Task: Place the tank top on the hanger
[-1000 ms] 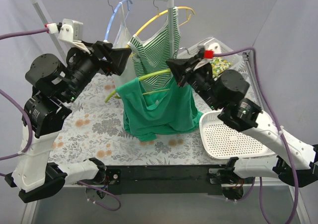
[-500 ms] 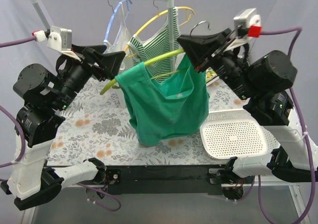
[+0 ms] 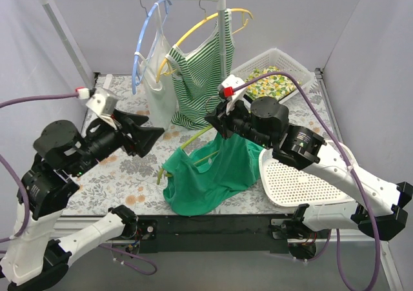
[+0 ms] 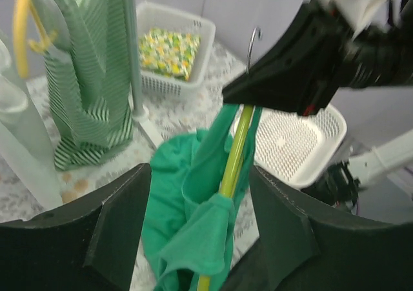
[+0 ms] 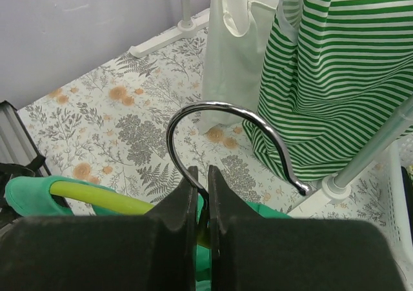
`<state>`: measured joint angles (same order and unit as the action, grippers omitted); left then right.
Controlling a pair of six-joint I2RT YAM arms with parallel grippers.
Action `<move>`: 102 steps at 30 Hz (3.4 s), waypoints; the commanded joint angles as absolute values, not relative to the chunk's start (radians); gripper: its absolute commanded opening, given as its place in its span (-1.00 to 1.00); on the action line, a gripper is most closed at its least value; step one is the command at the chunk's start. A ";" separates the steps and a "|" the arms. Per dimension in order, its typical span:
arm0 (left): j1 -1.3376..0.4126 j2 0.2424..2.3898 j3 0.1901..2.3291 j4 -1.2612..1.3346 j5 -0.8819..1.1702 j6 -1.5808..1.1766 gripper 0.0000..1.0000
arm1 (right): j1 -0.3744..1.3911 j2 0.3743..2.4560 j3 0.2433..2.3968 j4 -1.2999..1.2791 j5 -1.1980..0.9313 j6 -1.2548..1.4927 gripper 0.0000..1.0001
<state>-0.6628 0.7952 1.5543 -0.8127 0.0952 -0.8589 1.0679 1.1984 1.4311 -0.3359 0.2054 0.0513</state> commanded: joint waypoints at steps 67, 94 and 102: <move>-0.660 0.379 1.002 -0.762 0.078 -1.043 -1.00 | 1.060 1.243 1.414 -0.078 0.116 0.077 0.28; -0.660 0.308 1.245 -1.031 -0.218 -1.075 -1.00 | 1.060 1.221 1.319 -0.011 0.281 0.098 0.35; -0.660 0.305 1.334 -1.149 -0.305 -1.104 -1.00 | 1.060 1.227 1.293 0.028 0.273 0.118 0.35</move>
<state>-0.6640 0.3050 1.2789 -1.1210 -0.2234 -1.0824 1.0599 1.2263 1.3003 -0.0467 0.2699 0.1024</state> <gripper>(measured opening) 0.148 0.674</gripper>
